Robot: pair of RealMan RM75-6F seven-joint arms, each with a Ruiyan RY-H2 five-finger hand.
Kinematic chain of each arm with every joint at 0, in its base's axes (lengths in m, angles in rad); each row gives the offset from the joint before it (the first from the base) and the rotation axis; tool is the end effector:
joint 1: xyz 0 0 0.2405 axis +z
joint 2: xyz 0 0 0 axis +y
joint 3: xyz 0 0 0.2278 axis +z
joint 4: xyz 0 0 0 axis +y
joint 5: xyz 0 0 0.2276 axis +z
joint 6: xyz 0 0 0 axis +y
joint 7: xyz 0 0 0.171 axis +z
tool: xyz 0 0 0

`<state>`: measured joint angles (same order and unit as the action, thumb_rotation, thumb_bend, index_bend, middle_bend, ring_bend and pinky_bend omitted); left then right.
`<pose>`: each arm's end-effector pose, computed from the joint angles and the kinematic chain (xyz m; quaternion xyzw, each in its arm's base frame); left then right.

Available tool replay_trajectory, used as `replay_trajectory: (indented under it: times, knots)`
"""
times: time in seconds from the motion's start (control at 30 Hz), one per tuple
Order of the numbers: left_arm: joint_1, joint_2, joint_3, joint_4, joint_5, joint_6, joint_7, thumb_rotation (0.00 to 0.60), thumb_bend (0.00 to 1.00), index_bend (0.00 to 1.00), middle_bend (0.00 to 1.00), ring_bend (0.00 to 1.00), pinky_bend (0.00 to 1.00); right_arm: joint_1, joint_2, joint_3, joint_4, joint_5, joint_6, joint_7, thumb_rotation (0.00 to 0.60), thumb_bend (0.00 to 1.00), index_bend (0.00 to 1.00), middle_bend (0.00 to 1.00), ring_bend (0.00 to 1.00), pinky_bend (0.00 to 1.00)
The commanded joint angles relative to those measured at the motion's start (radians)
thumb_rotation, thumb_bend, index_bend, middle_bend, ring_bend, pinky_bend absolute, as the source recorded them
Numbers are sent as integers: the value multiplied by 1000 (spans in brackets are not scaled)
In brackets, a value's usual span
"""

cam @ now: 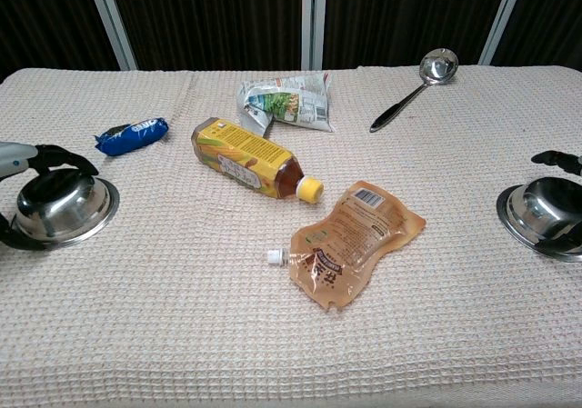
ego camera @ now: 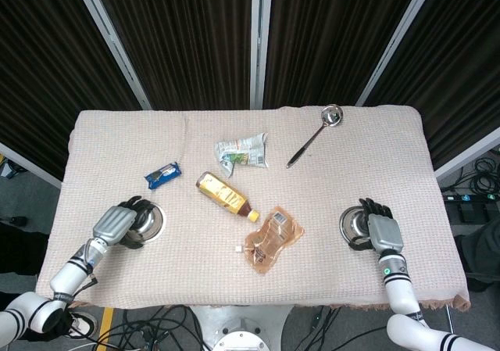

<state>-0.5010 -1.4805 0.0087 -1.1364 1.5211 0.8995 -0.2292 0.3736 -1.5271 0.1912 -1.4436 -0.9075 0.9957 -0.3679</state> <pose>-0.2879 0.3071 -0.0258 -0.7472 -0.4522 -0.2856 0.3945 -0.2808 -0.2919 -0.0234 0.5954 -0.5500 0.2500 0.5296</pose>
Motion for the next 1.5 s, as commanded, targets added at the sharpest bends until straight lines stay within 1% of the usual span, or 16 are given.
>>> replay_trajectory:
  times: [0.03, 0.13, 0.23, 0.4, 0.47, 0.53, 0.57, 0.63, 0.7, 0.77, 0.87, 0.97, 1.07, 1.1, 1.27, 1.5]
  knots:
    - [-2, -15, 7, 23, -4, -1, -24, 600, 0, 216, 184, 111, 312, 7, -2, -5, 2, 12, -6, -7, 600, 4, 14, 26, 0, 96]
    - [-4, -24, 12, 41, 0, 6, -47, 600, 0, 248, 230, 154, 364, 16, -5, -8, 6, 34, -13, -16, 600, 19, 101, 101, 42, 187]
    - [-5, -29, 15, 55, 6, 20, -60, 600, 0, 301, 291, 209, 421, 27, -8, -10, 11, 56, -18, -28, 600, 33, 211, 192, 138, 282]
    - [7, -41, 11, 72, 4, 65, -60, 600, 25, 416, 374, 294, 504, 24, -31, -7, 20, 44, 37, -19, 600, 83, 446, 359, 304, 419]
    - [21, -36, -2, 64, 4, 118, -64, 600, 36, 439, 395, 318, 522, 11, -35, -4, 16, 9, 78, 14, 600, 100, 518, 412, 357, 472]
    - [43, -18, -23, 33, 8, 204, -66, 600, 41, 447, 401, 327, 533, -11, -25, 3, -2, -45, 128, 74, 600, 104, 542, 429, 374, 491]
    - [59, -7, -40, 10, 9, 263, -68, 600, 41, 448, 401, 333, 540, -26, -18, 8, -11, -83, 161, 119, 600, 108, 546, 432, 378, 494]
    - [103, -4, -101, -44, 7, 437, -79, 600, 41, 454, 402, 349, 558, -65, -13, 24, -17, -199, 262, 271, 600, 113, 551, 436, 385, 499]
    - [136, -17, -156, -108, 8, 581, -136, 600, 40, 464, 402, 358, 569, -96, -38, 47, 18, -321, 375, 474, 600, 113, 552, 437, 385, 499]
    - [147, -29, -190, -175, 15, 658, -201, 600, 41, 468, 404, 367, 577, -104, -93, 74, 76, -410, 466, 683, 600, 113, 553, 437, 385, 499]
    - [136, -67, -224, -243, 29, 709, -274, 600, 41, 467, 412, 374, 581, -78, -184, 104, 138, -486, 520, 965, 600, 121, 555, 436, 386, 500]
    - [112, -123, -245, -286, 45, 729, -309, 600, 41, 469, 423, 381, 582, -34, -254, 136, 117, -494, 477, 1255, 600, 137, 555, 435, 386, 500]
    - [82, -177, -249, -295, 63, 726, -311, 600, 40, 473, 437, 397, 592, 25, -283, 157, 68, -489, 372, 1487, 600, 149, 555, 435, 386, 500]
    - [74, -191, -250, -299, 65, 720, -315, 600, 40, 475, 438, 398, 593, 45, -288, 160, 60, -491, 339, 1531, 600, 150, 555, 434, 385, 500]
    - [33, -260, -250, -292, 80, 700, -314, 600, 40, 484, 441, 403, 595, 155, -342, 172, 67, -509, 213, 1629, 600, 150, 555, 435, 386, 500]
    - [-32, -308, -251, -257, 102, 646, -318, 600, 41, 487, 447, 403, 595, 274, -374, 192, 64, -506, 54, 1771, 600, 149, 556, 435, 386, 500]
